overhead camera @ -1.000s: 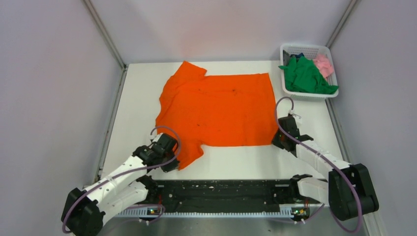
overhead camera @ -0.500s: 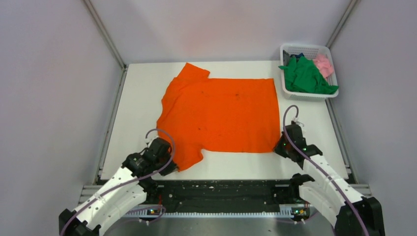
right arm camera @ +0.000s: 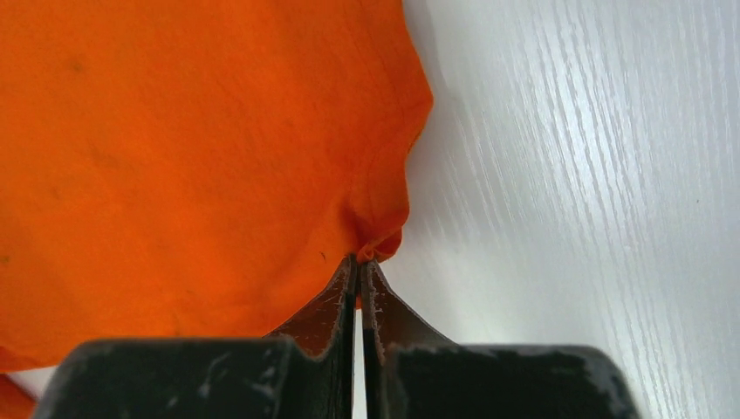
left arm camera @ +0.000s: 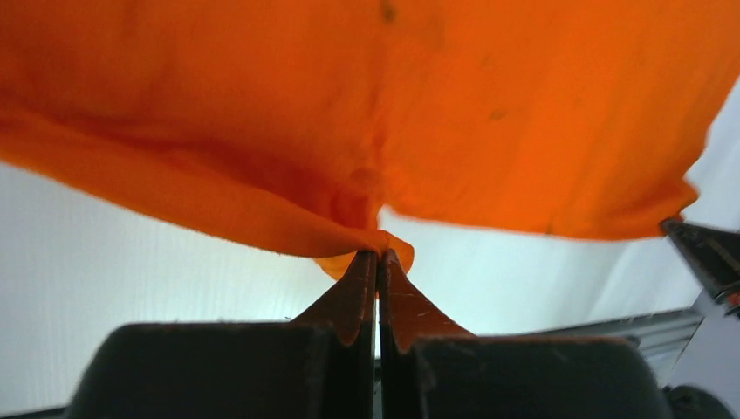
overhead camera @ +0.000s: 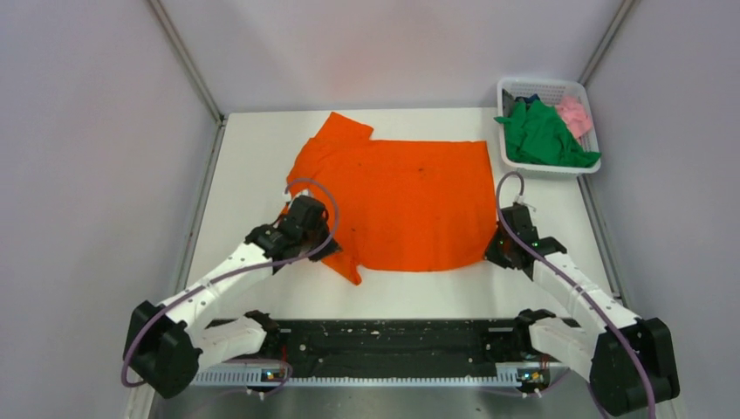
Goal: Fold and stack the t-shirts
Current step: Fold the flattened tshirt in 1/3 of the way
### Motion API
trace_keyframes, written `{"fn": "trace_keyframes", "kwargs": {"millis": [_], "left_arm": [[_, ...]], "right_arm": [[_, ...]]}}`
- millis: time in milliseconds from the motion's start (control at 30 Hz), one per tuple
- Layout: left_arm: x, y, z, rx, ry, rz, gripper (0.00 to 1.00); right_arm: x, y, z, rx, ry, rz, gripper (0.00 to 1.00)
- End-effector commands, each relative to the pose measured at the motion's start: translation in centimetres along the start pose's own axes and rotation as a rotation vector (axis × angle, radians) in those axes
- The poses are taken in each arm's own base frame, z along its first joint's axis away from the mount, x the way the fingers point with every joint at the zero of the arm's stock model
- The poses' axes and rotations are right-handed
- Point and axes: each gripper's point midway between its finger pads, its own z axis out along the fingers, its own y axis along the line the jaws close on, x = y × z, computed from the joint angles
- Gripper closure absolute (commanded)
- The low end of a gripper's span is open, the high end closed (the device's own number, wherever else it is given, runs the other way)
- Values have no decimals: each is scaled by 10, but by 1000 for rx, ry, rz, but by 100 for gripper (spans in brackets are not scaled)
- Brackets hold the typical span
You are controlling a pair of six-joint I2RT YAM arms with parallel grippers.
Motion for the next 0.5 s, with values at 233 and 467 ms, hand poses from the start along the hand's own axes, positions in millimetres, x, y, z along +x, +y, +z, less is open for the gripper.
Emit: {"fn": "trace_keyframes", "kwargs": {"millis": [233,467], "left_arm": [[-131,-45,0,62,-237,19,100],[-174,-51,-4,58,-295,44,100]], "right_arm": [[-89,32,0,36,-164,-32,100],[-113,40,7,57,-171,-45,100]]}}
